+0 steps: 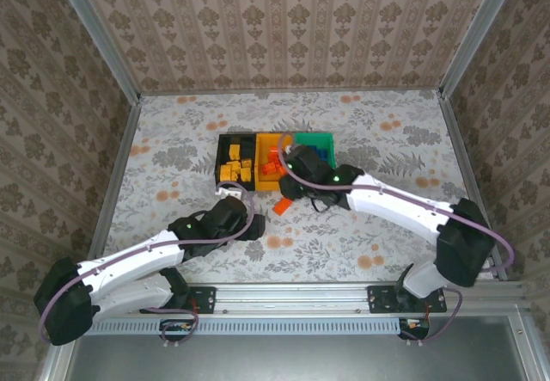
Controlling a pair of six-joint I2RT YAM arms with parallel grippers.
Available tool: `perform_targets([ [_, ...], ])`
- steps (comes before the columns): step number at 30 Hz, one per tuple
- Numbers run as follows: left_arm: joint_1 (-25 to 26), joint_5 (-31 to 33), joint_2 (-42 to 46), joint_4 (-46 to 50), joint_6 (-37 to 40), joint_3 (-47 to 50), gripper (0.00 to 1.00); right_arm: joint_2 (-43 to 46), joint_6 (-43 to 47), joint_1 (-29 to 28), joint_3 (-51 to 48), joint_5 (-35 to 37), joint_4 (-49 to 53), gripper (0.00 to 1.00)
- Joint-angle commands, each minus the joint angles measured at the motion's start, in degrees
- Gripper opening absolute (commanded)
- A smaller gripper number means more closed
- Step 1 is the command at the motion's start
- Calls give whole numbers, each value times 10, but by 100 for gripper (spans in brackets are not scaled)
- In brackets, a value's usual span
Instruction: Sort the legos into containers by color
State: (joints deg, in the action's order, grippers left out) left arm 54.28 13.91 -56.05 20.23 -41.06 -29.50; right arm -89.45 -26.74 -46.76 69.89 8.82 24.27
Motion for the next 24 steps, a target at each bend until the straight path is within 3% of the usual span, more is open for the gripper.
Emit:
perform_targets([
  [1,-2,-1,5,8,-15,4,100,-84,9,17,81,27,16,31],
  [6,-1,-1,8,10,-16,3,100,-207,0,44,217,64,48,31],
  [13,0,2,-4,9,-9,-4,100,-303,-8,58,337,118,107,35],
  [20,0,6,-20,1,3,-14,100,-307,-20,58,365,141,122,67],
  [24,-1,8,-36,-3,20,-29,100,-247,-24,57,307,144,74,74],
])
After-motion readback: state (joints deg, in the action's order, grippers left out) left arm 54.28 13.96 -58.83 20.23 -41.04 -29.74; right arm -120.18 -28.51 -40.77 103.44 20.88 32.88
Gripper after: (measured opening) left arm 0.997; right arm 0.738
